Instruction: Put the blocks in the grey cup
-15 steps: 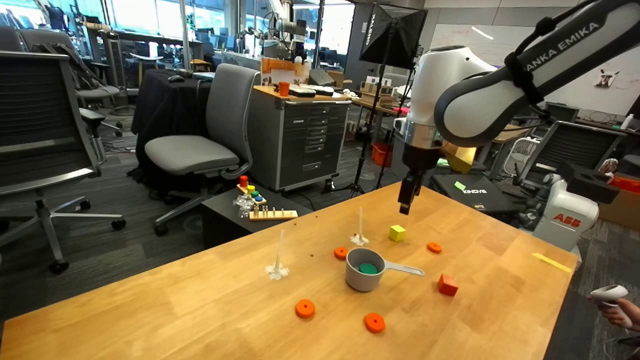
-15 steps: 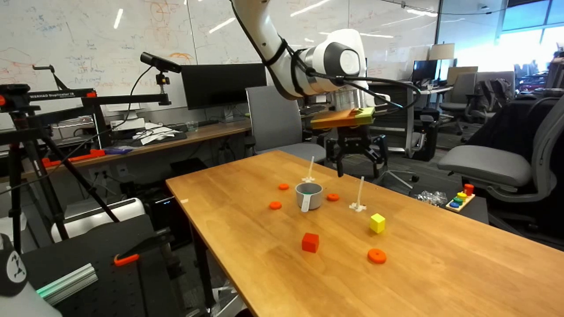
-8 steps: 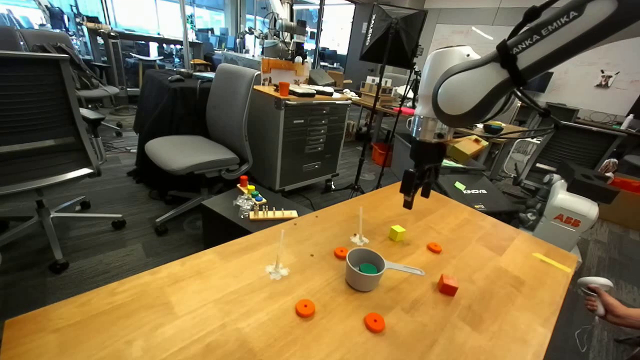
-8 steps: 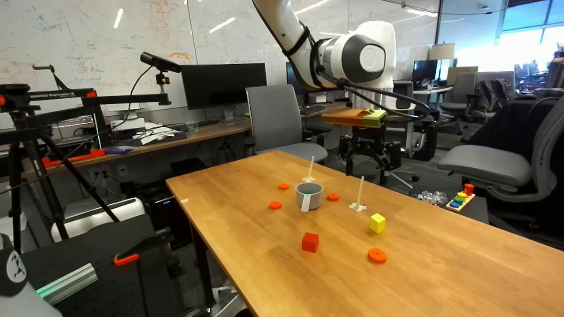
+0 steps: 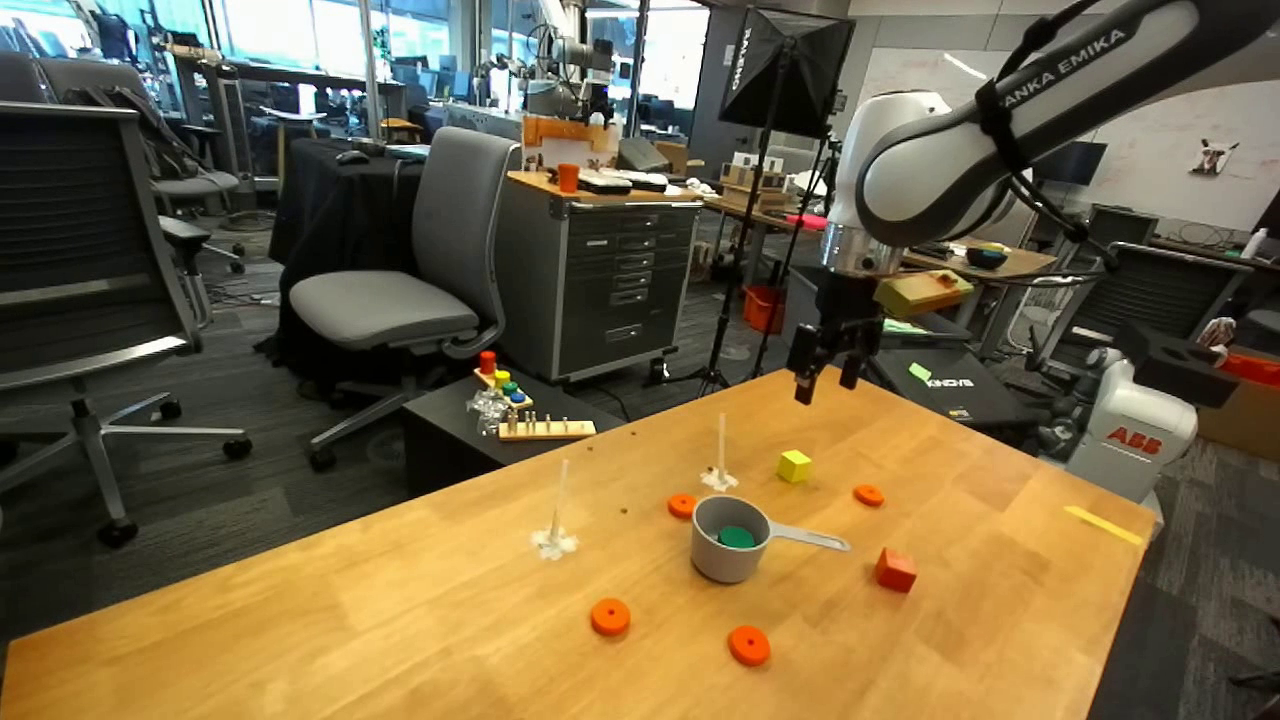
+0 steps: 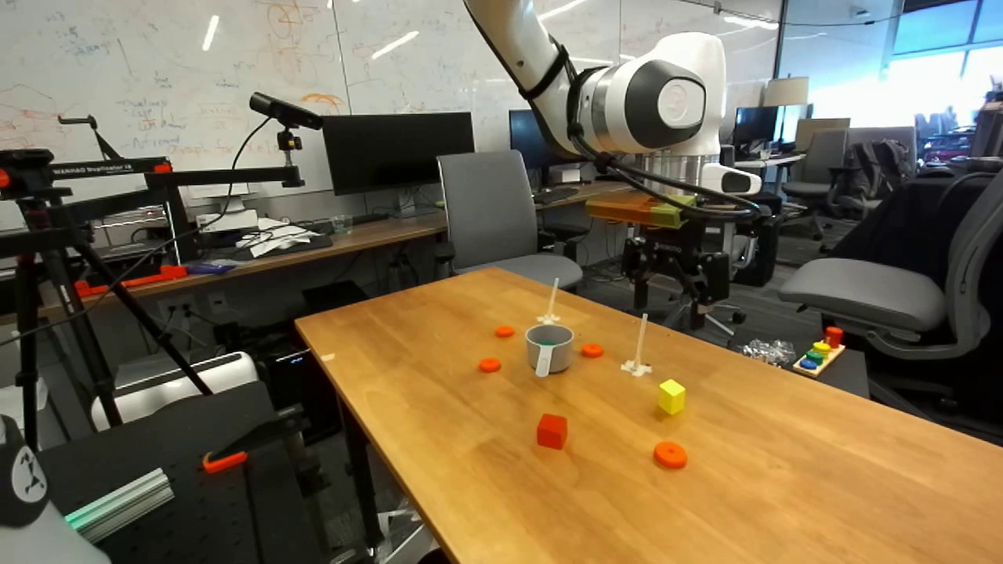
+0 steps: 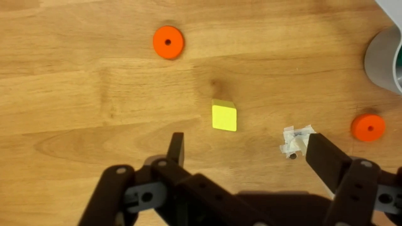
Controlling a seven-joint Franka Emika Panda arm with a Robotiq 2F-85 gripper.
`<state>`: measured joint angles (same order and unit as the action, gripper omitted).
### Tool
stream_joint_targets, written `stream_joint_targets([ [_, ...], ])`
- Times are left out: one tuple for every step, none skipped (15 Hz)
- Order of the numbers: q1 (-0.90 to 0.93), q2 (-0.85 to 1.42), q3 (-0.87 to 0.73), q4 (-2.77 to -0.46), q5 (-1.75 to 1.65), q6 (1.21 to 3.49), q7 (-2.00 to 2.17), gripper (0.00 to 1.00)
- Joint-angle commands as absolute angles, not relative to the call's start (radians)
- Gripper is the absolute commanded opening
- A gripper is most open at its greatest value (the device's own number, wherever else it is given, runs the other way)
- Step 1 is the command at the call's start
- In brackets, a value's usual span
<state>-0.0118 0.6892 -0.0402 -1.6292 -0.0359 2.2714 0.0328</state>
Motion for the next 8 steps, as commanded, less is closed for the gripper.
stream_joint_targets([
  [-0.013,0.688,-0.036,-1.631,-0.037,2.269,0.022,1.00],
  [-0.013,0.683,-0.032,-1.638,-0.037,2.269,0.012,1.00],
  [-0.005,0.695,-0.037,-1.617,-0.046,2.261,0.025,1.00],
  [-0.001,0.707,-0.039,-1.593,-0.035,2.251,0.055,1.00],
  [0.002,0.716,-0.043,-1.584,-0.034,2.263,0.074,1.00],
  [0.006,0.730,-0.047,-1.568,-0.034,2.259,0.098,1.00],
  [0.005,0.743,-0.050,-1.554,-0.033,2.257,0.113,1.00],
  [0.000,0.760,-0.050,-1.535,-0.029,2.248,0.120,1.00],
])
